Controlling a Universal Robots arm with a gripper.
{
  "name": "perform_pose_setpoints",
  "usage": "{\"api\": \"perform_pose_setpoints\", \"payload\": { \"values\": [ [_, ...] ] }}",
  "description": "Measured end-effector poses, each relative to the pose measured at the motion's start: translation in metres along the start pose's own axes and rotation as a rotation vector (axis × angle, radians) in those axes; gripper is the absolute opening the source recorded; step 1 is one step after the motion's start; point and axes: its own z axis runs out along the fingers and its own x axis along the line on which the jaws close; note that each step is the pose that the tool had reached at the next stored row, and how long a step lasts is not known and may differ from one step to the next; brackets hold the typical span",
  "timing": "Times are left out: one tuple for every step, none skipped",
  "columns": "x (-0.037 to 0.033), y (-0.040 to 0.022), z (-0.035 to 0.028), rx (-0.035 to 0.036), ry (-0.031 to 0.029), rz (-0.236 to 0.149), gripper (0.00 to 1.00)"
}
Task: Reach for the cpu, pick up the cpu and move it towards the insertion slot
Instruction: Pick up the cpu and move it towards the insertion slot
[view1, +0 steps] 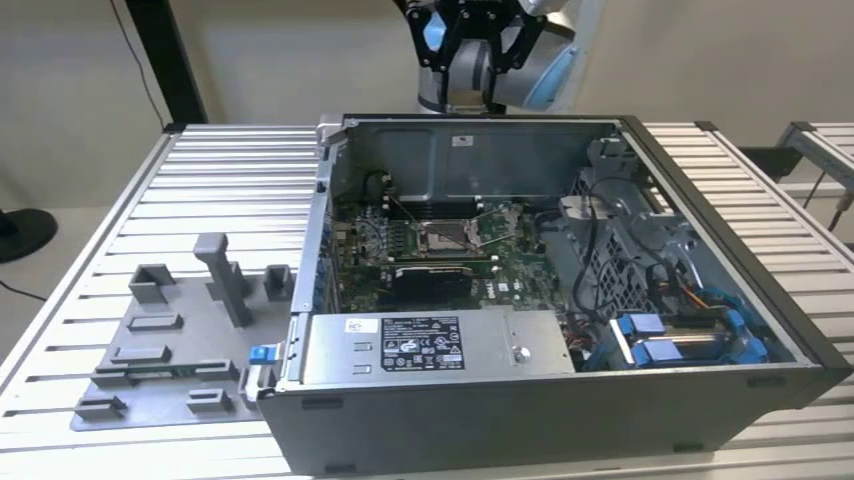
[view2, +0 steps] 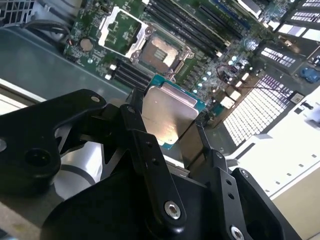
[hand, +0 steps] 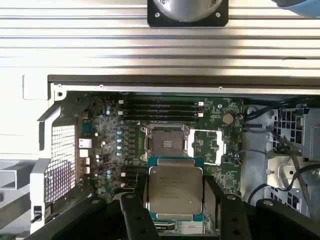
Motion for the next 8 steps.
{"api": "perform_pose_setpoints", "payload": {
  "values": [
    [0.0,0.0008,0.0001,0.0,0.0,0.0,0.0],
    [0.0,0.0014,0.0001,0.0,0.0,0.0,0.0],
    [0.0,0.0015,0.0001,0.0001,0.0001,0.0,0.0],
    [0.0,0.0015,0.0001,0.0,0.0,0.0,0.0],
    [0.0,0.0016,0.0002,0.0,0.0001,0.0,0.0],
    [0.0,0.0017,0.0002,0.0,0.0001,0.0,0.0],
    [0.0,0.0017,0.0002,0.0,0.0,0.0,0.0],
    [0.0,0.0017,0.0002,0.0,0.0,0.0,0.0]
  ]
}}
